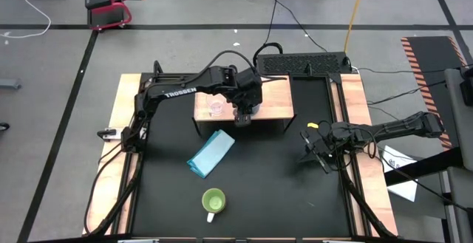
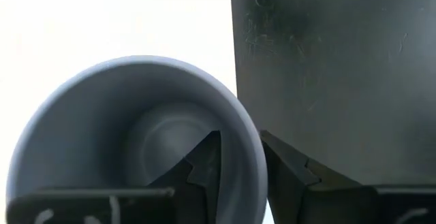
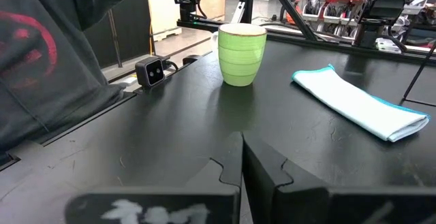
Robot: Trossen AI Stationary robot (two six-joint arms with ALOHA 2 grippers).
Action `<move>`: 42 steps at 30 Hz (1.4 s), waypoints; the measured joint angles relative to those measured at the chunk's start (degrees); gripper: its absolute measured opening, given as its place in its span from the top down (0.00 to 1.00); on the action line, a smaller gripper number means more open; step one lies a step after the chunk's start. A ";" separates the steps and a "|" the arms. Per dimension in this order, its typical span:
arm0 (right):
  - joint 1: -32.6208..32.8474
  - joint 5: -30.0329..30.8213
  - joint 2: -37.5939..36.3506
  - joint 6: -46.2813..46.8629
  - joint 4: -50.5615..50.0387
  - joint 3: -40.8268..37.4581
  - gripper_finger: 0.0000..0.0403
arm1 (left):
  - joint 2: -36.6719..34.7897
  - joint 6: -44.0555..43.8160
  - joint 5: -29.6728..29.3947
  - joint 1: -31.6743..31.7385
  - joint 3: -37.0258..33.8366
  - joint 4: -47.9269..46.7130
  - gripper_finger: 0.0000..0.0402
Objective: Stack small to large cups/mugs on shelf
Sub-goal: Put the gray mug on the shelf
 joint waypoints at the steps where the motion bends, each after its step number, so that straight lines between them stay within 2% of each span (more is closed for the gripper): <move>1: 0.01 0.00 -0.01 0.00 -0.01 0.00 1.00 | 0.00 -0.36 0.01 0.00 0.21 -0.14 0.76; 6: 0.01 0.00 -0.02 0.00 -0.02 0.00 1.00 | 0.00 -3.49 0.07 0.00 0.31 0.34 0.79; 12: 0.01 0.00 -0.02 0.00 -0.02 0.00 1.00 | -0.10 -4.01 0.06 0.01 0.40 0.53 0.97; 16: 0.02 0.00 -0.02 0.00 -0.02 0.00 1.00 | -0.13 -5.30 0.02 0.09 0.40 0.66 0.95; 27: 0.00 0.00 -0.02 -0.17 -0.01 0.00 1.00 | -0.02 -15.21 -0.14 0.00 1.18 3.31 0.98; 42: 0.00 -0.02 -0.02 -0.22 -0.01 -0.04 1.00 | -0.04 -19.73 -8.40 0.09 1.39 -1.78 0.98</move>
